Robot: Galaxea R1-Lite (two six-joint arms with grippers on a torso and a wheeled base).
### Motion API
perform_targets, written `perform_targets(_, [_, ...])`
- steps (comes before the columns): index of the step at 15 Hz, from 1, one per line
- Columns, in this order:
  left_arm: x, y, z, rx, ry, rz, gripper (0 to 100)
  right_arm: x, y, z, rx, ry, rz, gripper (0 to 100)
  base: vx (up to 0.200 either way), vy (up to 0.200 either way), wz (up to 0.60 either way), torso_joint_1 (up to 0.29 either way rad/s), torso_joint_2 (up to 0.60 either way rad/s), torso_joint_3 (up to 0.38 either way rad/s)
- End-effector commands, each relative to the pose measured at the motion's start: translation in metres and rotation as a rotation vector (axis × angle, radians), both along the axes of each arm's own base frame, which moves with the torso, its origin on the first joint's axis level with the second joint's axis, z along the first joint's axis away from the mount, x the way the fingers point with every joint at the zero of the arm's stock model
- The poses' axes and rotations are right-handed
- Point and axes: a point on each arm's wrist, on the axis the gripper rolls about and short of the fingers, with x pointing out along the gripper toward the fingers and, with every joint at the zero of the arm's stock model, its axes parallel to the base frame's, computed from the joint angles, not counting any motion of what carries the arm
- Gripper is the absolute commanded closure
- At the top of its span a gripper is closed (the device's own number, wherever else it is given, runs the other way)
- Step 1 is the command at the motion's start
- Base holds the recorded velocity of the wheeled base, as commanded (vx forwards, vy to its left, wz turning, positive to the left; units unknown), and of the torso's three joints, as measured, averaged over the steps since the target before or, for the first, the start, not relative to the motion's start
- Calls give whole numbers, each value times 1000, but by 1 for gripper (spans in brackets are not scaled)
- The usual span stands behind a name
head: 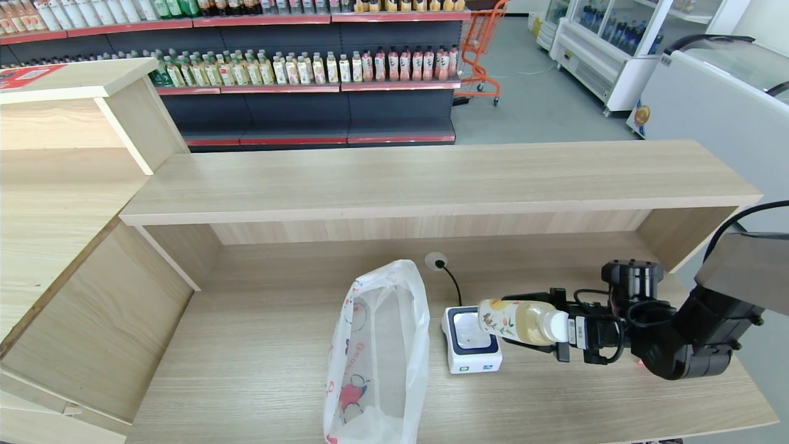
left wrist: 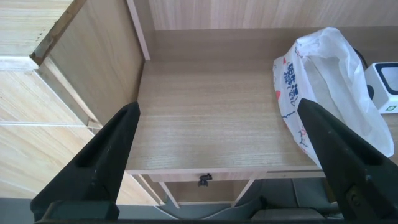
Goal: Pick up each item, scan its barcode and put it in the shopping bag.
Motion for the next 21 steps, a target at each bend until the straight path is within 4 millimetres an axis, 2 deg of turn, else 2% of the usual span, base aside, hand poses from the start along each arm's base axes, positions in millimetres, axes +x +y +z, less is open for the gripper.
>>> perform_targets(1, [0,0,0,0,0,1,0,3,3,-8,-5,5,7,100,0,0,0,0,0,0])
perform_targets(11, [0,0,0,0,0,2,0,25,28,-25,-17,-68,75,100,0,0,0,0,0,0])
perform_targets(16, [0,0,0,-1,0,2,0,29,29,-29,-19,-74,78,100,0,0,0,0,0,0])
perform_targets(18, [0,0,0,0,0,-1,0,28,27,-26,-18,-78,73,100,0,0,0,0,0,0])
perform_targets(21, [0,0,0,0,0,-1,0,14,-4,-7,6,-74,38,100,0,0,0,0,0,0])
